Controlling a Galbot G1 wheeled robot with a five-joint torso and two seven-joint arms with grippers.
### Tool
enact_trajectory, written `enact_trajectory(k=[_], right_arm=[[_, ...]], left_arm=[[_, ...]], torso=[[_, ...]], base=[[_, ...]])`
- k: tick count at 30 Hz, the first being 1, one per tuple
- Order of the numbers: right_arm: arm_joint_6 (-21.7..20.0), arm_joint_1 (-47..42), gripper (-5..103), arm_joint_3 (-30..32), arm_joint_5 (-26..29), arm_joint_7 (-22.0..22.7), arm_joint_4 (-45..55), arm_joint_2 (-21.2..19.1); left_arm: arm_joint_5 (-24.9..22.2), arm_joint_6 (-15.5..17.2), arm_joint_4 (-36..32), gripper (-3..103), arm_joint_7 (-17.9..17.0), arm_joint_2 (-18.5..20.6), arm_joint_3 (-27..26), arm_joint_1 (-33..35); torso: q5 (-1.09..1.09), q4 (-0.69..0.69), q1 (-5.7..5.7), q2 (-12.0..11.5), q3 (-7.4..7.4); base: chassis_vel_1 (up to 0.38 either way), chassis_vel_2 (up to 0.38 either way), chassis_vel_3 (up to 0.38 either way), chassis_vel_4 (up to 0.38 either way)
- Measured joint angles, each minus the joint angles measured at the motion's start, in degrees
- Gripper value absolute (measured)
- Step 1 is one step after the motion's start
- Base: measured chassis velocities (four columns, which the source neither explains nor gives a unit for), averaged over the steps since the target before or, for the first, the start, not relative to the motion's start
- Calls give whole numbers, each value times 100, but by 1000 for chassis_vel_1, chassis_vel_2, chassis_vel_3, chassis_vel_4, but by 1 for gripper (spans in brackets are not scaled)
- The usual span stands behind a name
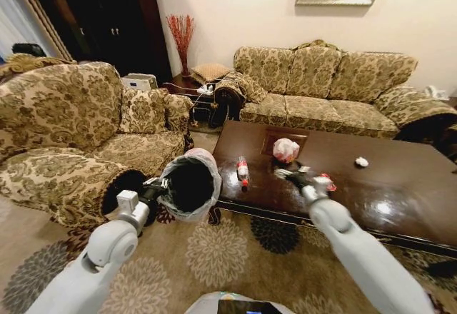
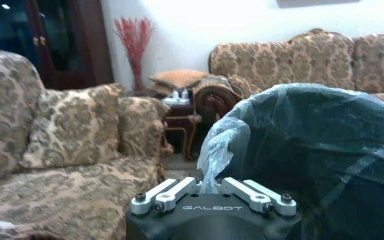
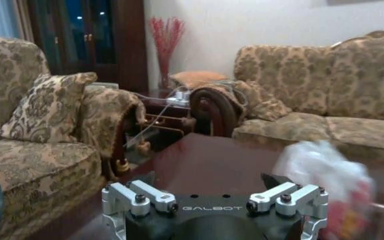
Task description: Move to the front of the table and place the trash on the table into the trash bin.
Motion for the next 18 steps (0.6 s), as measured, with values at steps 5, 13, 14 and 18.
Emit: enact_trajectory(k=[5,13,14,18], right_arm=[[88,671,100,-625,-142,88,-829,477],[-17,1118,100,-1054,360,503,-1740,1185],[-17,1118,100,-1054,360,503,-1740,1185],[-106,1184,100,-1111,407,631,-1999,1389]], left_arm=[[-14,1,-5,3,-12,28,-97,35],[-11,-31,-40,3,-18,3,-128,54],[-11,-31,-40,3,-18,3,-128,54],[-11,-42,-59,3,-18,11,-143,45]], torso=[[0,-1,-2,0,-1],[0,-2,-3,-1,-2],[0,-2,-3,-1,-2],[1,-2,-3,-1,-3]], base=[[0,0,0,0],[0,0,0,0],[0,0,0,0],[0,0,0,0]])
